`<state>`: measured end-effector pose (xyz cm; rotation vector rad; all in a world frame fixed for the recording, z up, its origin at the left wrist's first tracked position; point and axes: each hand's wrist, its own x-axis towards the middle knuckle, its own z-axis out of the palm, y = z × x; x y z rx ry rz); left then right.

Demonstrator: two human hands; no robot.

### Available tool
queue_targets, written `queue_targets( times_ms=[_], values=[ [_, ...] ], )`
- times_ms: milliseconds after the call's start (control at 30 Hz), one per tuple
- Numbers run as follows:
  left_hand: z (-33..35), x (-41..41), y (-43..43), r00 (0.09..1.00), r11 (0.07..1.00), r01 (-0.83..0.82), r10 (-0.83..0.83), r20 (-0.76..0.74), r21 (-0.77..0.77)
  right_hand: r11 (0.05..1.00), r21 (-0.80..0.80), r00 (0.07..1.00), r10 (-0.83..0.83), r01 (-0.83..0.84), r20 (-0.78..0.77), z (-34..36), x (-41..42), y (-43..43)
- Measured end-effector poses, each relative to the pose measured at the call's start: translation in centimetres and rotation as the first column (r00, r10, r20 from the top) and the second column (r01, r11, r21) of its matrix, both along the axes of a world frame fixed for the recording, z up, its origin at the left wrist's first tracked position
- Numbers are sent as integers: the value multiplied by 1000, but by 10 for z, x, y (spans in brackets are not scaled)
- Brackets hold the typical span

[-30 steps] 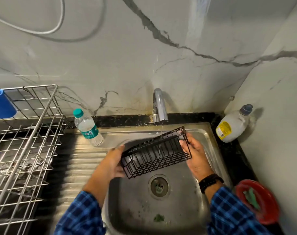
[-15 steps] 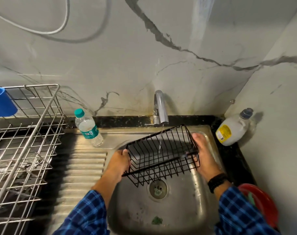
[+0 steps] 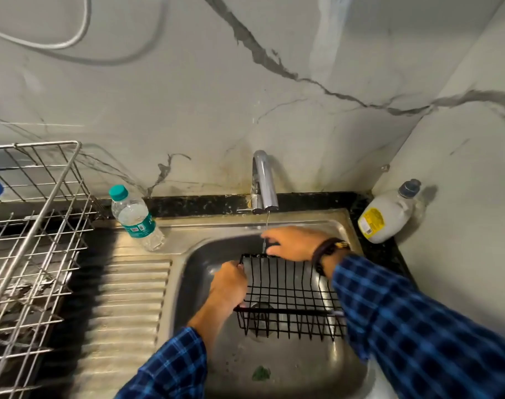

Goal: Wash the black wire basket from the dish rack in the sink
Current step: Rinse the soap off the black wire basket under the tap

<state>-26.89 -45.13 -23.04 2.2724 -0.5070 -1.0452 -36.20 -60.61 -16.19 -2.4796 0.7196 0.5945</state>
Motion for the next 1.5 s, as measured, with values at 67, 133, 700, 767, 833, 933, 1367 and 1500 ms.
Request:
queue_targets(
  times_ms=[67, 133, 700, 767, 833, 933, 1367, 1500],
  values=[
    [5, -7, -5, 999, 999, 25, -26, 26, 38, 996, 11, 996, 87, -86, -9, -11, 28, 10],
    [8, -6, -7, 996, 996, 68, -71, 52, 57, 990, 4, 990, 139, -139, 3, -25, 44, 16],
    [19, 4, 16, 984, 996, 51, -63, 166, 72, 994, 75, 994, 83, -77, -73, -48, 11, -14],
    [20, 11, 22, 986, 997, 8, -20, 167, 73, 994, 105, 998, 20, -14, -64, -50, 5, -18],
    [20, 15, 24, 983, 997, -6, -8, 182, 76, 999, 44, 1000, -3, 4, -12, -48, 7, -16],
    [22, 18, 24, 984, 998, -18, 7, 180, 62, 995, -96, 999, 10, -7, 37, -42, 19, -8],
    [26, 32, 47, 970, 999, -34, 35, 241, -10, 991, 117, 990, -49, 65, -135, -44, -14, -39],
    [18, 39, 54, 979, 992, -110, 119, 163, -64, 997, 69, 998, -24, 28, -52, -40, -10, -33]
  ],
)
